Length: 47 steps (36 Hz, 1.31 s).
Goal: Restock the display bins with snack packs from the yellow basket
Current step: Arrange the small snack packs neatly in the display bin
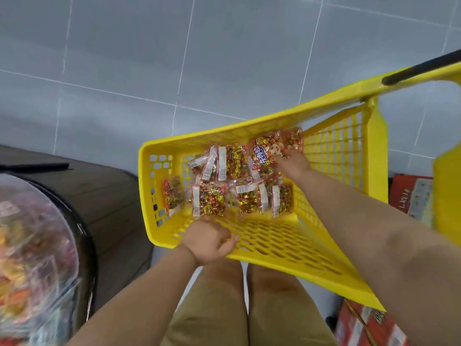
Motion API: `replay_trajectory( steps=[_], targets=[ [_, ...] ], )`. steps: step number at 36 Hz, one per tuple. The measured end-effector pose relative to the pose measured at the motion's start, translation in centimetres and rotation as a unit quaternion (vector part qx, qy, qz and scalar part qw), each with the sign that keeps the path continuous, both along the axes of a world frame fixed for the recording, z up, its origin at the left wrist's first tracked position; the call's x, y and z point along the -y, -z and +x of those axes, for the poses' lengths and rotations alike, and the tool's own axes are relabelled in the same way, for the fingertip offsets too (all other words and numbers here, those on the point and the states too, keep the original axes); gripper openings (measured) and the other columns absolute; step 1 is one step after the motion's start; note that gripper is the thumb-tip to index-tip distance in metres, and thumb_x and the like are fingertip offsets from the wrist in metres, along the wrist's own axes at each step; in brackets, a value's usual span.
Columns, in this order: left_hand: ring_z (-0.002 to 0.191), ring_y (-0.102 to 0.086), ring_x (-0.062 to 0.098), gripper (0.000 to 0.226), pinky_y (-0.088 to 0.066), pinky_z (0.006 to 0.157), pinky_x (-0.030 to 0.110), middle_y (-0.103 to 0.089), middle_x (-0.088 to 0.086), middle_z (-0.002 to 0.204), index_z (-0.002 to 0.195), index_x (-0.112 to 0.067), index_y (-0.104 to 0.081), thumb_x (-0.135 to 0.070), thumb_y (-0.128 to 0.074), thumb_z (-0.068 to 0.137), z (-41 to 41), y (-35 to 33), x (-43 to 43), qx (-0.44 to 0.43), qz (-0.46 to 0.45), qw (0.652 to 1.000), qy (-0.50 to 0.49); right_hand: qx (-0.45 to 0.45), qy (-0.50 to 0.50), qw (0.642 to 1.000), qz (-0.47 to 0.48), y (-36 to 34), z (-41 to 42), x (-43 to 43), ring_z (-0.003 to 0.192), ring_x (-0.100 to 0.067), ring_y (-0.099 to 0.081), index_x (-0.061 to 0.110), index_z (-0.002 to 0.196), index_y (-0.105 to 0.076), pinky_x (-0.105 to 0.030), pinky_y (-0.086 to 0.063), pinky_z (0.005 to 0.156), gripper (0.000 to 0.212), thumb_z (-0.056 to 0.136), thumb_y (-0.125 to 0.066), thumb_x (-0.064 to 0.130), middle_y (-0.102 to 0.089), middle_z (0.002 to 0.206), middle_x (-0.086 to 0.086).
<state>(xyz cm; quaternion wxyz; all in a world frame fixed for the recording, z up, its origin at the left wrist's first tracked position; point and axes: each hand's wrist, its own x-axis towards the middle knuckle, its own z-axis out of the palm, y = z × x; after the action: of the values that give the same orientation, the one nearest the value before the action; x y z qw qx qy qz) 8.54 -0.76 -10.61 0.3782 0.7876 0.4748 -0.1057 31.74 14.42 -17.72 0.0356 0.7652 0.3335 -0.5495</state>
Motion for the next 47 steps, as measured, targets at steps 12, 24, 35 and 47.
replay_trajectory(
  steps=[12,24,35,47],
  targets=[
    [0.032,-0.04,0.023,0.046,-0.031,0.035,0.019,-0.043,0.0,0.037,0.04,-0.015,-0.049,-0.031,-0.042,0.083,-0.1,-0.2,0.2,0.005,0.124,0.991,-0.051,0.202,-0.14,0.957,0.153,1.0,-2.2,-0.9,0.129,-0.034,-0.036,0.004,0.138,-0.037,-0.036,-0.032,0.108,0.06,0.087,-0.061,0.025,-0.034,0.14,-0.019],
    [0.033,-0.041,0.025,0.045,-0.03,0.037,0.02,-0.044,0.003,0.038,0.042,-0.013,-0.051,-0.029,-0.043,0.084,0.1,-0.4,-1.2,0.015,0.146,0.986,-0.074,0.149,-0.103,0.983,0.03,2.7,-3.6,-2.3,0.127,-0.032,-0.043,-0.003,0.131,-0.039,-0.039,-0.043,0.098,0.071,0.082,-0.069,0.038,-0.043,0.137,-0.019],
    [0.034,-0.042,0.025,0.044,-0.028,0.039,0.02,-0.045,0.003,0.04,0.043,-0.013,-0.051,-0.028,-0.043,0.084,0.3,-0.5,-2.0,0.029,0.148,0.984,-0.098,0.056,-0.01,0.996,0.071,2.8,-3.3,-1.2,0.102,-0.029,-0.056,0.015,0.1,-0.044,-0.029,-0.042,0.08,0.019,0.093,-0.056,0.029,-0.055,0.109,-0.01],
    [0.05,-0.049,0.024,0.046,-0.031,0.045,0.026,-0.052,0.001,0.053,0.062,-0.017,-0.056,-0.044,-0.036,0.094,0.9,0.4,-3.2,0.054,0.083,0.969,-0.228,-0.078,0.125,0.987,0.071,-5.4,-0.6,1.7,0.104,-0.021,-0.056,0.011,0.134,-0.047,-0.024,-0.043,0.073,0.052,0.086,-0.066,0.016,-0.06,0.115,-0.002]
  ],
)
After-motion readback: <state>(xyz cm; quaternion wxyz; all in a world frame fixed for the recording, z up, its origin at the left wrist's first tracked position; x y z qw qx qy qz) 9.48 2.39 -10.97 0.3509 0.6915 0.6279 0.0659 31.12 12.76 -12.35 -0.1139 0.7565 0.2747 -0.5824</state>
